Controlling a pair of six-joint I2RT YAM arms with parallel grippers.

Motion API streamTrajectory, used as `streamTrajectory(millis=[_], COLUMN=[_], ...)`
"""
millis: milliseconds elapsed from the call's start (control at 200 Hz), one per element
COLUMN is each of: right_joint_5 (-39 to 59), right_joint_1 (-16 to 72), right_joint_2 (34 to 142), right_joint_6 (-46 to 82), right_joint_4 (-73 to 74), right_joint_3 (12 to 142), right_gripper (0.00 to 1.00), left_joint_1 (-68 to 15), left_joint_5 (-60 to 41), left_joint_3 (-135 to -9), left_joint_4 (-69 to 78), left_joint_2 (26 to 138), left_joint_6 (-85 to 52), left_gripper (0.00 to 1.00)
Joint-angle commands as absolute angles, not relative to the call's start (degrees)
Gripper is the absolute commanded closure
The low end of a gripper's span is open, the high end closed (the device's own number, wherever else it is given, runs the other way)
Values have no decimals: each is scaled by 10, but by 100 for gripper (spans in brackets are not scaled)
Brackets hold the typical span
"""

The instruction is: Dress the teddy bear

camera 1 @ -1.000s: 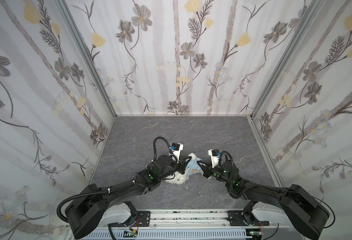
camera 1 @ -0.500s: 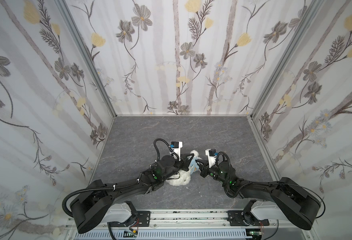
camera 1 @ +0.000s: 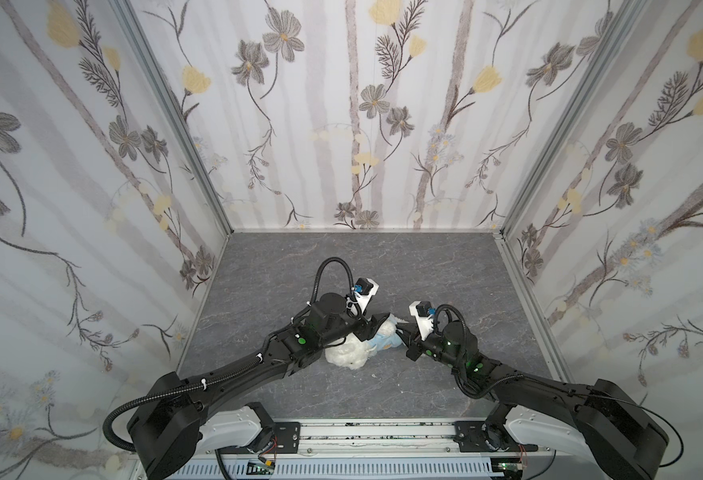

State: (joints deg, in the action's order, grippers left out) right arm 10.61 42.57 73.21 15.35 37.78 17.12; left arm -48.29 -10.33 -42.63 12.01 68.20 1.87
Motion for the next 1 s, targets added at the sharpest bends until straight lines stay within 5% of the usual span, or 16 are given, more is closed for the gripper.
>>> streamTrajectory(millis=[0, 195, 320, 505, 679, 824, 914, 994], right_joint_5=[116, 118, 119, 79, -30, -17, 27, 69], right_joint_1=[423, 417, 417, 418, 416, 417, 417, 418], right_joint_2=[734, 728, 728, 734, 724, 700, 648, 601], right_joint_6=[145, 152, 157, 148, 170, 160, 108, 56], right_joint_4=[357, 358, 362, 342, 282, 272, 290, 275], right_joint_3=[186, 187, 188, 180, 169, 180, 178, 183], right_gripper=[100, 100, 100, 100, 100, 100, 65, 50], left_joint_1=[-485, -494, -496, -486, -444, -439, -428, -413], left_joint_5=[-174, -191, -201, -208, -182, -239, -277, -298], left_joint_3=[-445, -479, -504, -534, -461, -461, -476, -487], left_joint_4=[51, 11, 8, 56, 258, 268, 210, 155], left_joint_2=[674, 717, 766, 771, 713, 713, 731, 740], left_joint_6=[104, 127, 116, 15, -227, -233, -184, -138], left_gripper=[32, 30, 39, 100, 100, 100, 100, 100])
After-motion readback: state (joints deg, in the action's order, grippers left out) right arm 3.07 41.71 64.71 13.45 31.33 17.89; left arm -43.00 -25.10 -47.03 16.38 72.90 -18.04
